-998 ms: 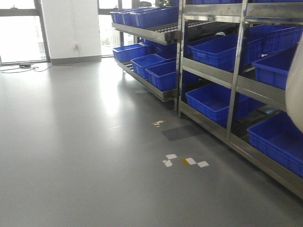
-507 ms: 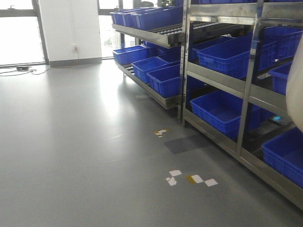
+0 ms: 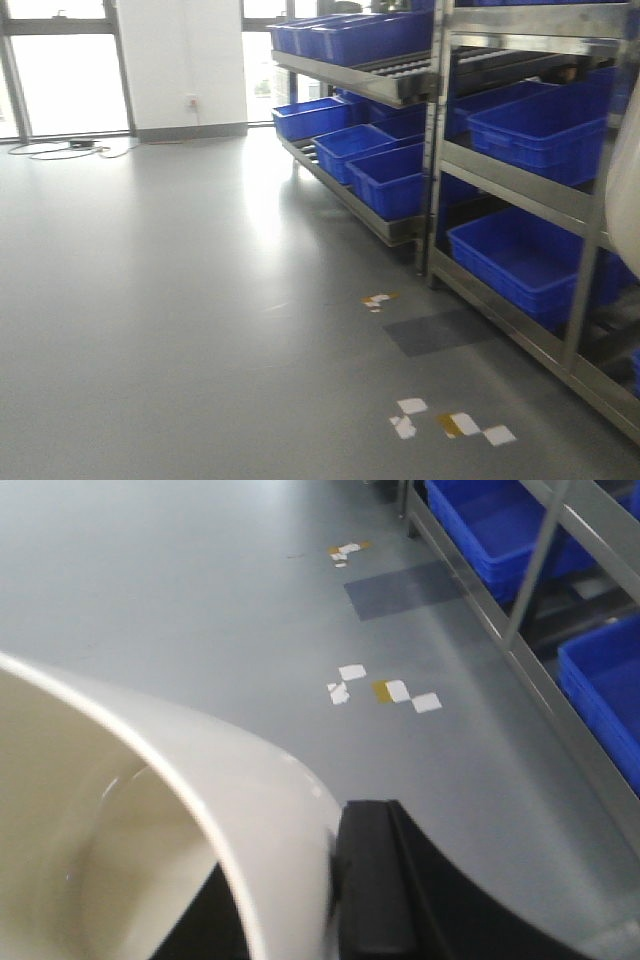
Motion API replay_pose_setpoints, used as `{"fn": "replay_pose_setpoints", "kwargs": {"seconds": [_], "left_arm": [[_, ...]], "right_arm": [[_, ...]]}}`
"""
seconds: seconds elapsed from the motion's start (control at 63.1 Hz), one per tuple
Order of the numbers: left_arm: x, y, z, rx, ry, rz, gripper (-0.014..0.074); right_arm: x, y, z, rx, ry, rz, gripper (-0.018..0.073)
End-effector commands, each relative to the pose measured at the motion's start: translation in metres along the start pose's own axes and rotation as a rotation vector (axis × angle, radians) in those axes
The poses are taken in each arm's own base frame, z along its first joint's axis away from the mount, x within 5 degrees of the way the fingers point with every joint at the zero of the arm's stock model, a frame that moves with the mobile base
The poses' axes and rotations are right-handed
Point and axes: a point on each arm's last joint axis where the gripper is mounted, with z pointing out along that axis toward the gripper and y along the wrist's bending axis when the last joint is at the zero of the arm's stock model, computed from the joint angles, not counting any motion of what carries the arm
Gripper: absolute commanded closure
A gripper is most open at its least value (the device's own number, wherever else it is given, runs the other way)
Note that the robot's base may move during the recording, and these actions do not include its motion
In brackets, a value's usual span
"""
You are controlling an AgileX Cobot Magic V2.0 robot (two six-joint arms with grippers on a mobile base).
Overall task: Move white bin to right shelf second layer
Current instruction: 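Drive along the blue-crate shelving toward the windows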
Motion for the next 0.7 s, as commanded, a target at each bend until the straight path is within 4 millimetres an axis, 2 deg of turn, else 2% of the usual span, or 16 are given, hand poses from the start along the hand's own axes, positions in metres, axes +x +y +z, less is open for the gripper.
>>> {"fn": "replay_pose_setpoints", "kwargs": {"seconds": [0.0, 0.681], "left_arm": [[0.0028, 0.0004, -0.0005, -0.005, -0.065, -0.013, 0.0512], [0.0028, 0.0004, -0.0005, -0.005, -0.065, -0.013, 0.0512]], "right_arm": [[-0.0179, 0.0019, -0.0048, -0.014, -0.118, 0.005, 0.0504], [-0.0179, 0.0019, -0.0048, -0.014, -0.118, 0.005, 0.0504]]}}
